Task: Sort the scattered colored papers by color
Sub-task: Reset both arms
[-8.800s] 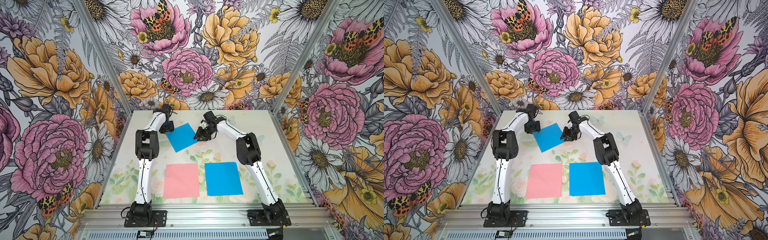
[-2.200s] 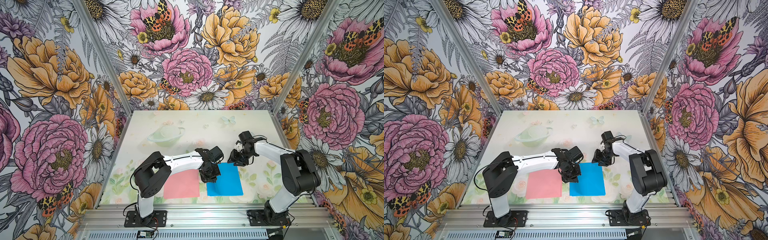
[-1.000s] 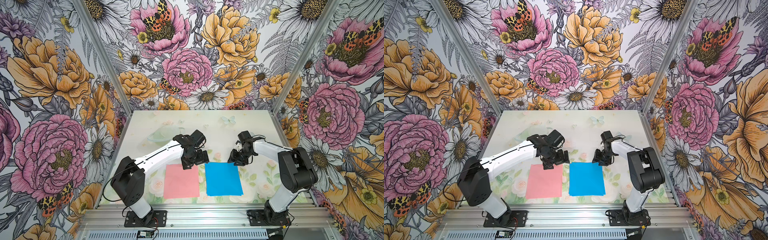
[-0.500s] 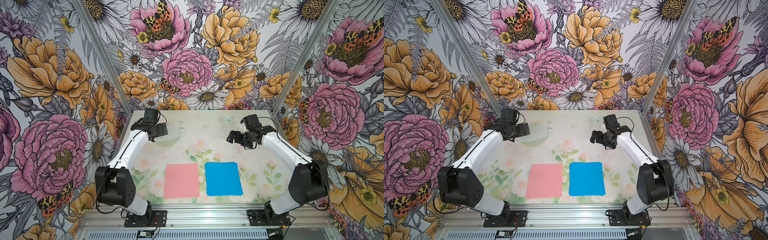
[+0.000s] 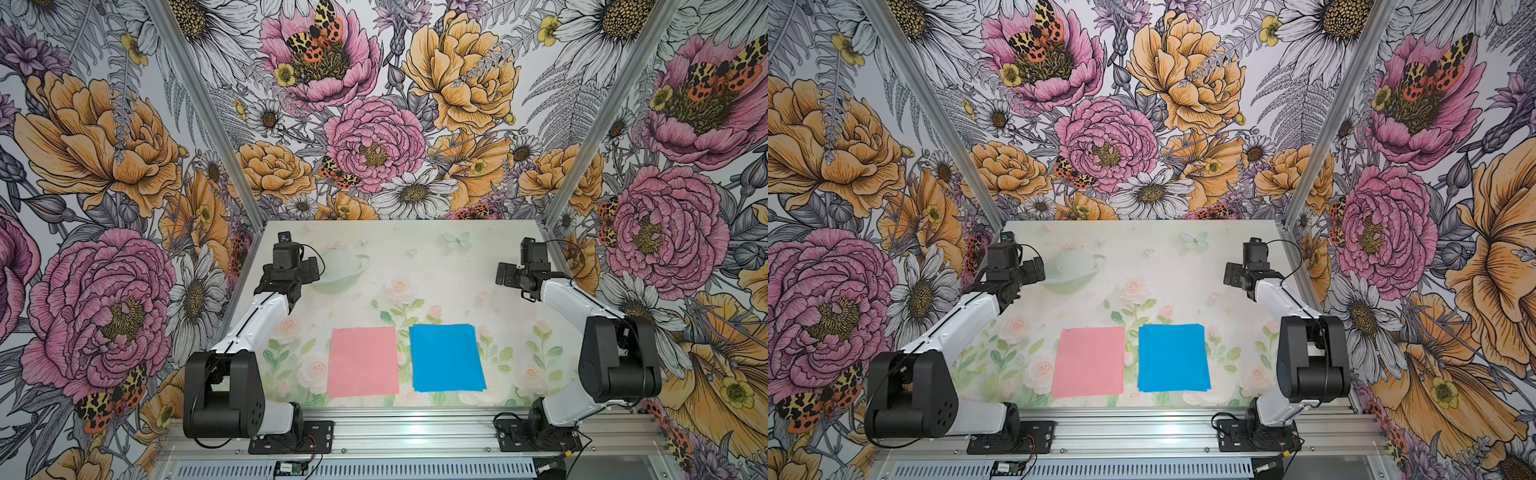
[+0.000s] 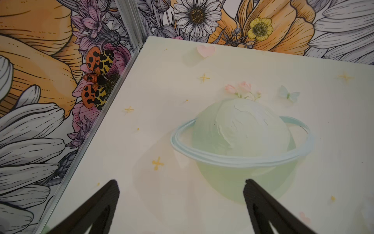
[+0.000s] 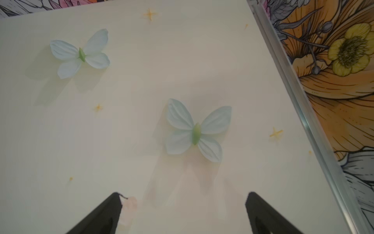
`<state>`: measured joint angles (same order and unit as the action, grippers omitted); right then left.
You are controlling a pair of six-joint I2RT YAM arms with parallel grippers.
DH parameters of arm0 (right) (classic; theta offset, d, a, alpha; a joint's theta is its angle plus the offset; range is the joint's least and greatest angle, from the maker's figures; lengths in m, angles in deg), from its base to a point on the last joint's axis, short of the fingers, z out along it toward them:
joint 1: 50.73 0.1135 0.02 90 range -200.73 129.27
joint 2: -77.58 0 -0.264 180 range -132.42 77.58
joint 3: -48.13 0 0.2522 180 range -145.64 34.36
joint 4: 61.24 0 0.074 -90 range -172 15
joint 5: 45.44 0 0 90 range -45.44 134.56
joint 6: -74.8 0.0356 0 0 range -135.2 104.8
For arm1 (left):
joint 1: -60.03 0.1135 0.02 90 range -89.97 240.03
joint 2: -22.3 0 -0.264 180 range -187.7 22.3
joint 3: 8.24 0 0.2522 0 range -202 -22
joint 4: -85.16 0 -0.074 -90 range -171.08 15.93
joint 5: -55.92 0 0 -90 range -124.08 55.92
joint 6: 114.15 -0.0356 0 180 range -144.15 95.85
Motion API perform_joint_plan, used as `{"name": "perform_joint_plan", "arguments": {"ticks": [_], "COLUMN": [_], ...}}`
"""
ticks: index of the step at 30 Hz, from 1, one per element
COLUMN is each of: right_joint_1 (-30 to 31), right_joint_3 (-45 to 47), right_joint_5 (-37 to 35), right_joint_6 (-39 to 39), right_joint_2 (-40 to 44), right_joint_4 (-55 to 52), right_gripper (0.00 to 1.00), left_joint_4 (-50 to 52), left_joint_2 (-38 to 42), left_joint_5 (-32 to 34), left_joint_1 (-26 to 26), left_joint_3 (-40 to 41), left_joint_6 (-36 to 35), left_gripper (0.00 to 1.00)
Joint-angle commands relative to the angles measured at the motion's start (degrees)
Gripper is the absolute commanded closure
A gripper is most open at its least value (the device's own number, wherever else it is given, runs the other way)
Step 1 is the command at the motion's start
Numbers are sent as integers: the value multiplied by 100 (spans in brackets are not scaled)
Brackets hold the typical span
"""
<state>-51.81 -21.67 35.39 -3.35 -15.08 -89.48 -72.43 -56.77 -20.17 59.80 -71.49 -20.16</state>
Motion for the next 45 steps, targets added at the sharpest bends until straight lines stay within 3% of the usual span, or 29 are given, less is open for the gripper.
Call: {"name": "perform_joint_plan", "arguments": {"ticks": [1,3,4,6,9,11,13,18,21,23,25,27,30,45], "right_joint_1": [7,3,-66,-127,-71,-43,-49,178,192,319,262,144,143,44], "right_joint_3": [655,1372,1645,1959,2364,2641,2840,2906,3216,3562,3425,3379,3366,3270], "right_joint_5": [-513,-461,-303,-242,17,163,14,-164,-140,-117,-221,-126,-115,208], "right_joint_6": [-432,-554,-398,-339,-512,-582,-542,-741,-760,-967,-861,-758,-737,-724], "right_joint_2": [-98,225,349,434,740,884,714,691,683,491,453,485,519,491], "right_joint_4": [1384,2776,3281,3844,4322,4672,5233,5332,5862,6764,6578,6390,6315,6153], "right_gripper": [1,1,1,1,1,1,1,1,1,1,1,1,1,1], "left_joint_4": [-2658,-4652,-5045,-5157,-4859,-4348,-4241,-4298,-4096,-4514,-5106,-5312,-6202,-5928], "left_joint_2": [470,523,426,363,194,98,-29,-146,277,188,-89,-238,-932,-832], "left_joint_5": [-992,-2419,-2306,-2389,-3286,-3724,-3632,-3603,-2734,-2673,-2891,-2439,-2418,-2301], "left_joint_1": [149,163,109,340,1153,1319,1295,1154,901,880,859,626,412,351], "left_joint_3": [1151,2264,2479,2438,2096,1869,1795,1719,2116,2417,2659,2696,2812,2779], "left_joint_6": [-259,-2223,-2430,-1706,-107,73,109,296,-115,-122,-137,-340,-550,-641], "left_gripper": [1,1,1,1,1,1,1,1,1,1,1,1,1,1]}}
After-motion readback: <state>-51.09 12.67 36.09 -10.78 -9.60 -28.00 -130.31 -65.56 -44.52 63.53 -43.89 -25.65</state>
